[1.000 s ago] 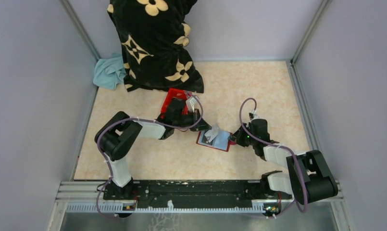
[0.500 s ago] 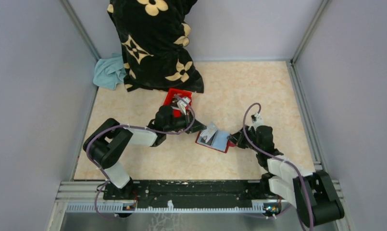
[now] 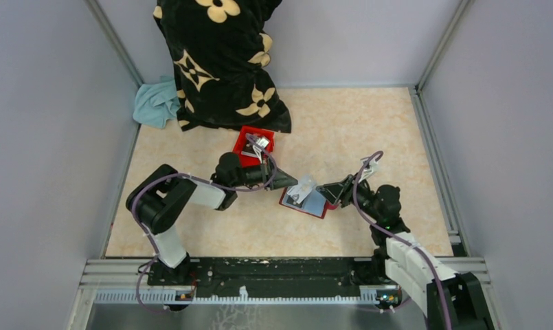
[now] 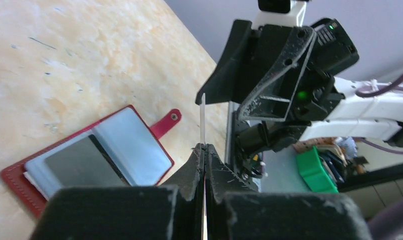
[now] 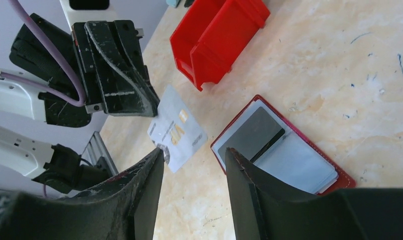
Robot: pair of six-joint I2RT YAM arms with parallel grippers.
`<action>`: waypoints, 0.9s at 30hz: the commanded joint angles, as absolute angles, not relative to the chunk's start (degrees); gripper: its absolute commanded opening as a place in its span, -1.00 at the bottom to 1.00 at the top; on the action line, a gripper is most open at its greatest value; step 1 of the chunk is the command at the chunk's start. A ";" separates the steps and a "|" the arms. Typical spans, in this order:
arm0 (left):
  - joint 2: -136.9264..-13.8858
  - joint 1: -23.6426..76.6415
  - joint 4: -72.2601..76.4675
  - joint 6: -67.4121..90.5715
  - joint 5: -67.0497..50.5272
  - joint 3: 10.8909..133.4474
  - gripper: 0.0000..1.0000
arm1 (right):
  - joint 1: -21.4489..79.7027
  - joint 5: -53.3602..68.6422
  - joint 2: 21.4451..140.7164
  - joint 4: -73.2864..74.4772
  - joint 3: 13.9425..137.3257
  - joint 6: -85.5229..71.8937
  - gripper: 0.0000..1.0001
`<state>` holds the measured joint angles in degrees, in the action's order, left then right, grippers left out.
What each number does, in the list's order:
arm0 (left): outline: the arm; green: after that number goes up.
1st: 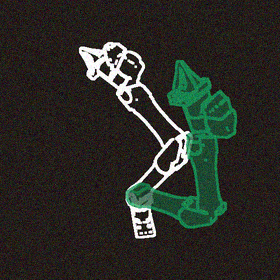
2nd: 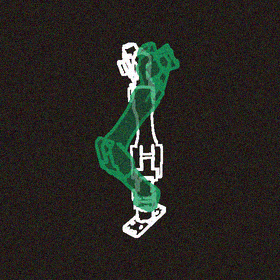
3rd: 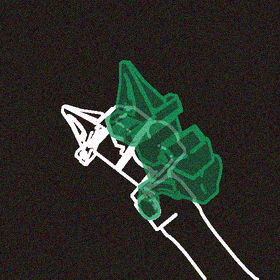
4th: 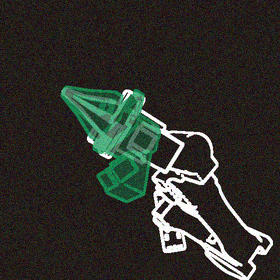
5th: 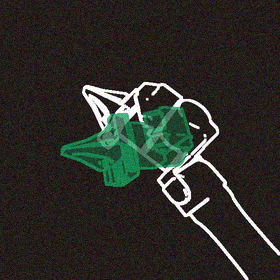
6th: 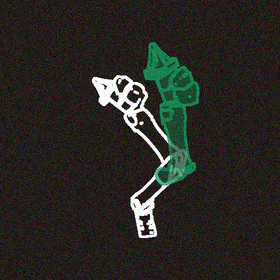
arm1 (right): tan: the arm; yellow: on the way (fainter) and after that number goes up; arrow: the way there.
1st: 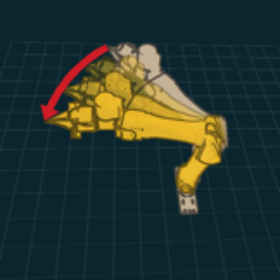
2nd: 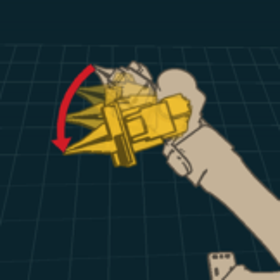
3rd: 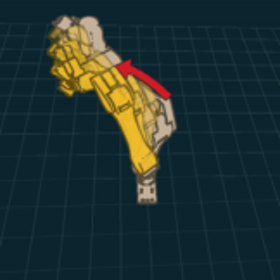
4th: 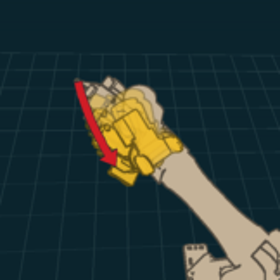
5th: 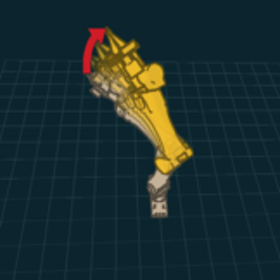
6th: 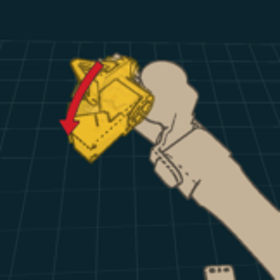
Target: Take the credit cards out of the card holder
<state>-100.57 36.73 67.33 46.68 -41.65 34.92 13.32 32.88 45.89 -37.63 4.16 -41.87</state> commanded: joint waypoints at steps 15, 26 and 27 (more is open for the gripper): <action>-112.23 36.47 92.23 63.99 -61.07 42.05 -1.00 | 12.90 42.43 46.95 -34.75 13.15 -33.40 -0.13; -115.76 36.47 101.82 71.70 -63.49 43.77 -1.00 | 16.83 45.09 51.00 -35.16 13.74 -32.28 -0.21; -116.19 36.47 102.47 72.52 -63.75 44.07 -1.00 | 17.13 45.23 51.06 -35.08 13.78 -32.23 -0.22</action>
